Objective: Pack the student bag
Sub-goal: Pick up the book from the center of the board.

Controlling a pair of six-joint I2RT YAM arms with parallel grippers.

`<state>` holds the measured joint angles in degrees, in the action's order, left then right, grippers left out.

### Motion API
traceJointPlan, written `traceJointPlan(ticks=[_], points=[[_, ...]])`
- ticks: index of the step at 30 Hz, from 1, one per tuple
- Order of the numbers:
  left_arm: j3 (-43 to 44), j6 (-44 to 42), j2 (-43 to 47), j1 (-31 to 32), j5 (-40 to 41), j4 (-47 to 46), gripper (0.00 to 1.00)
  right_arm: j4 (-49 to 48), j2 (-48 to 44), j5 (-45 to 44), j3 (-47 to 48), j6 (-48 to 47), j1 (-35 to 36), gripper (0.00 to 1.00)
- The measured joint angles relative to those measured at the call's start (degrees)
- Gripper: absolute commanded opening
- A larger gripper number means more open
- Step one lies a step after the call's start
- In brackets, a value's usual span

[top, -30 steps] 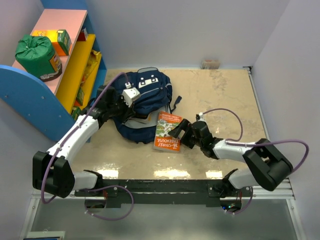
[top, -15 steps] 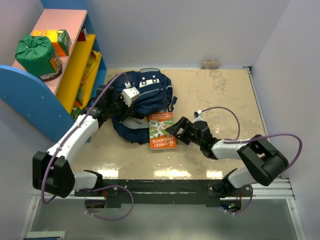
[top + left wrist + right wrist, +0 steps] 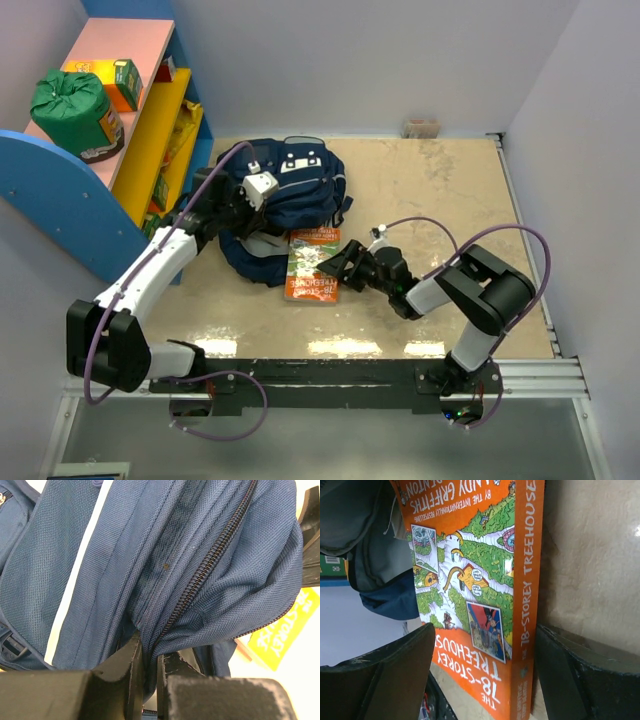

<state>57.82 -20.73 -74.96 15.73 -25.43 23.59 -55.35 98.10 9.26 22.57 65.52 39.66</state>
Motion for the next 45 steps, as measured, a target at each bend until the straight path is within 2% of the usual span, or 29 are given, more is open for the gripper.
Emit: traceJointPlan(ticks=[4,7,8,10,11,13,14,16,22,26,29,32,36,45], points=[[0.13,-0.11,0.00,-0.07,0.24,0.09,0.00,0.04,1.07,0.37,1.31,-1.31,0.46,0.72],[0.13,-0.13,0.00,-0.07,0.28,0.09,0.00,0.31,1.11,0.68,1.33,-2.25,0.46,0.59],[0.15,-0.13,0.00,-0.07,0.31,0.09,0.00,0.96,1.07,0.70,1.49,-2.73,0.46,0.49],[0.15,-0.13,-0.02,-0.07,0.37,0.09,0.00,2.89,1.05,0.76,2.38,-3.74,0.46,0.39],[0.17,-0.20,-0.04,-0.09,0.44,0.09,0.00,3.52,1.05,0.94,2.78,-4.00,0.44,0.30],[0.24,-0.50,-0.04,-0.09,0.70,0.09,0.00,3.30,1.05,1.88,2.99,-3.74,0.46,0.21],[0.28,-0.55,-0.04,-0.09,0.79,0.07,0.00,2.80,1.05,2.43,2.99,-3.37,0.46,0.10],[0.37,-0.90,-0.07,-0.11,0.83,0.09,0.00,1.51,1.05,3.34,2.97,-2.93,0.44,0.00],[0.59,-0.96,-0.09,-0.22,0.66,0.33,0.00,-0.57,-5.31,6.49,0.63,-3.19,0.44,0.00],[0.70,-0.85,-0.13,-0.17,-0.48,0.83,0.00,-7.78,-8.81,13.16,-0.37,-3.32,0.44,0.00],[0.81,-0.70,-0.15,0.02,-1.38,1.36,0.00,-12.52,-7.10,17.99,-0.37,-0.79,0.24,0.00],[0.81,-0.76,-0.17,0.02,-1.16,2.08,0.00,-16.92,-0.76,21.09,0.33,4.42,-0.74,0.00],[0.81,-0.90,-0.17,0.04,-1.14,2.27,0.00,-17.51,5.73,24.68,4.26,10.67,-1.57,0.00],[0.81,-0.72,-0.13,0.04,-1.33,1.22,0.00,-15.19,-0.81,35.91,11.43,16.94,-1.25,0.00]])
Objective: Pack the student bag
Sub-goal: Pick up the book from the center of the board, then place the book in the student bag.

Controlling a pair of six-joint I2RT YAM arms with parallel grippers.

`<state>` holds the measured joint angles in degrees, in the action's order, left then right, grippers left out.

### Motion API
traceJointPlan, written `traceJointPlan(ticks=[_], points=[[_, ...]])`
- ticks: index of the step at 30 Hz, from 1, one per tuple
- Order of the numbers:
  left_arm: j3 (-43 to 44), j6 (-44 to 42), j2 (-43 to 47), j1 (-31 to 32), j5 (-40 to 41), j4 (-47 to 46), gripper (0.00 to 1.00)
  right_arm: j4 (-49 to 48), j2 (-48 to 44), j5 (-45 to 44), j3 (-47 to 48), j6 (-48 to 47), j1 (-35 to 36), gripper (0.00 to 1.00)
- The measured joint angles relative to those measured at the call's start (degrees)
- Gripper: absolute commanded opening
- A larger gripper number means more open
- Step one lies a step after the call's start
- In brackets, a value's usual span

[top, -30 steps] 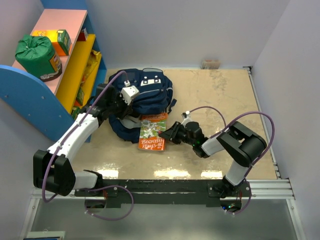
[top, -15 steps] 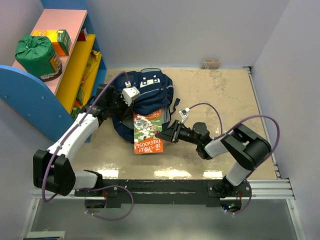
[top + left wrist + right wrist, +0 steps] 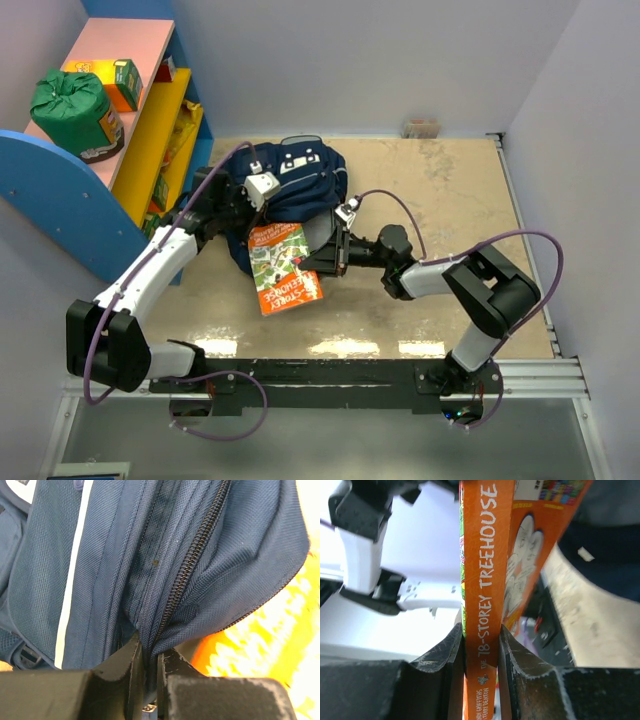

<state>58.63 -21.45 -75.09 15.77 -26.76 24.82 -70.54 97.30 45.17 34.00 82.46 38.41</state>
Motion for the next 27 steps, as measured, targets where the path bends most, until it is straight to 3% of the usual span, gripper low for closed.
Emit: traceJointPlan(ticks=[11,18,20,23,27], points=[[-0.02,0.26,0.11,0.04,-0.57,-0.11,0.00,-0.66,-0.35,16.57,4.28,-1.68,0.92,0.00],[-0.46,-0.66,0.76,0.04,-0.11,0.02,0.00,-0.70,10.51,20.81,13.70,-11.78,-1.81,0.00],[-0.66,-0.87,0.76,0.04,0.42,-0.33,0.00,6.38,10.97,21.62,15.52,-19.37,-2.80,0.00],[-1.42,-1.99,1.18,-0.13,1.31,-0.90,0.00,25.92,9.57,20.37,20.46,-35.65,-2.91,0.00],[-2.38,-2.36,1.31,-0.39,2.21,-1.53,0.00,39.58,7.74,18.08,22.21,-46.36,-2.95,0.00]])
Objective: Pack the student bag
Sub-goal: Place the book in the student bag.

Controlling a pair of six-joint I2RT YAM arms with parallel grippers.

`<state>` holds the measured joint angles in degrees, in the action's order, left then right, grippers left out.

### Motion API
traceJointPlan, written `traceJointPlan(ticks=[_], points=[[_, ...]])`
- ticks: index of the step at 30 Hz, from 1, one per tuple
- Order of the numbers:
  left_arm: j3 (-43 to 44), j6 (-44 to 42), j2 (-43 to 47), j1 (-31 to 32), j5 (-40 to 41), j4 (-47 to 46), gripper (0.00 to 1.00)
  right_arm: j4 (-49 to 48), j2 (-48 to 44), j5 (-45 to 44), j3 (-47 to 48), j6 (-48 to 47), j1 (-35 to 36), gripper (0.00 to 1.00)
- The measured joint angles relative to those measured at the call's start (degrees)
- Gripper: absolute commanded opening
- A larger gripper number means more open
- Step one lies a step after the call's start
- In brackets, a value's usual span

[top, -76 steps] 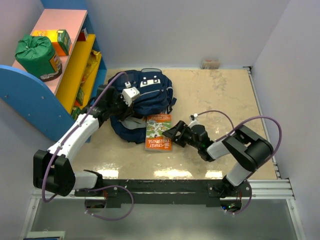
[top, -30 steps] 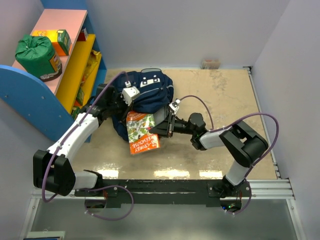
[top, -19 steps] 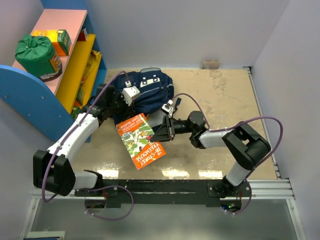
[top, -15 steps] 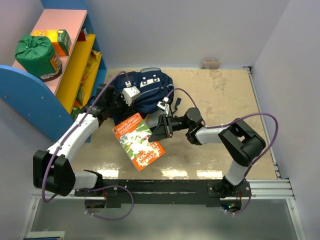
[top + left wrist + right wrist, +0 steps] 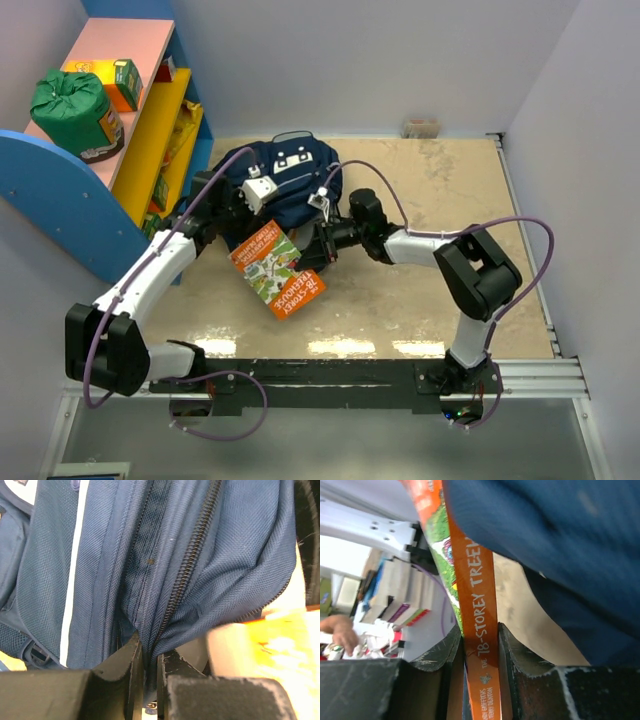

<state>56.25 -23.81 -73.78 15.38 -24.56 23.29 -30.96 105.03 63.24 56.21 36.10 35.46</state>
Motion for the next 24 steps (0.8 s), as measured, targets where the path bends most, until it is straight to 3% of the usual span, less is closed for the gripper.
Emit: traceJointPlan(ticks=[6,13,24], points=[[-0.02,0.28,0.46,0.07,-0.13,0.44,0.00,7.89,-0.20,-8.59,-6.14,-2.62,-1.31,0.00],[-0.02,0.24,1.27,0.09,-0.26,1.20,0.00,7.85,-3.58,-10.97,-11.21,0.85,-3.19,0.00],[0.70,-4.98,1.46,-0.15,-2.08,5.11,0.00,4.09,6.49,-6.21,-0.50,6.43,-4.46,0.00]])
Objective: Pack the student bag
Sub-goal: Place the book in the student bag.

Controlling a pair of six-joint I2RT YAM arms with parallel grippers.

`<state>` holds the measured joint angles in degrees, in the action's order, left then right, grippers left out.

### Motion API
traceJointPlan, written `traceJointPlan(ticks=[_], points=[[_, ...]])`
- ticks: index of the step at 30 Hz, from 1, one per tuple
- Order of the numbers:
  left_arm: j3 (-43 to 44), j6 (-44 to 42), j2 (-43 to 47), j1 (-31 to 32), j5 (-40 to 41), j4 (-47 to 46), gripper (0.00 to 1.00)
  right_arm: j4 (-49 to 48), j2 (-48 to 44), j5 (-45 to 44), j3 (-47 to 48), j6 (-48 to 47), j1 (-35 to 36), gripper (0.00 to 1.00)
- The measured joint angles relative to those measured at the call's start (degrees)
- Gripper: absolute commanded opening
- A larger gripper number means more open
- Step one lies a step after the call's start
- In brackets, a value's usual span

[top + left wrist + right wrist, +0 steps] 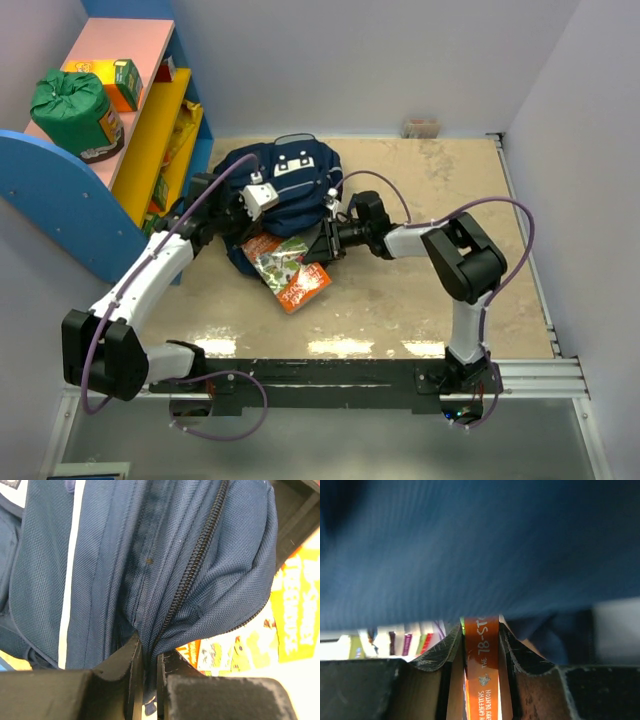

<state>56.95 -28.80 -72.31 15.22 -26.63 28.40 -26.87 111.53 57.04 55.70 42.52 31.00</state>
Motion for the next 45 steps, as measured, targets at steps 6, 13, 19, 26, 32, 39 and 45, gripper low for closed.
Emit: traceJointPlan(ticks=[6,13,19,26,32,39,45], points=[[1.05,-4.37,0.00,-0.22,-1.18,2.91,0.00,3.54,2.38,1.97,5.44,2.10,-2.60,0.00],[1.86,-4.87,0.02,-0.09,-5.53,6.27,0.00,7.34,2.80,-3.04,10.05,6.03,-8.52,0.00],[2.73,-4.87,0.00,-0.09,-6.60,7.21,0.00,6.36,2.95,-8.72,10.78,11.34,-9.18,0.00],[2.75,-4.81,0.00,-0.09,-6.78,7.67,0.00,-0.11,2.56,-19.26,7.41,21.24,-4.20,0.00],[2.73,-4.63,0.00,-0.09,-7.23,8.07,0.00,-0.52,-3.76,-35.17,1.03,28.33,2.62,0.02],[2.62,-4.28,0.09,-0.09,-7.43,7.72,0.00,3.37,-6.01,-46.03,2.40,26.60,7.28,0.57],[1.16,-3.17,1.31,-0.09,-8.31,6.49,0.00,3.43,-10.32,-47.95,-2.89,21.38,7.48,0.70]])
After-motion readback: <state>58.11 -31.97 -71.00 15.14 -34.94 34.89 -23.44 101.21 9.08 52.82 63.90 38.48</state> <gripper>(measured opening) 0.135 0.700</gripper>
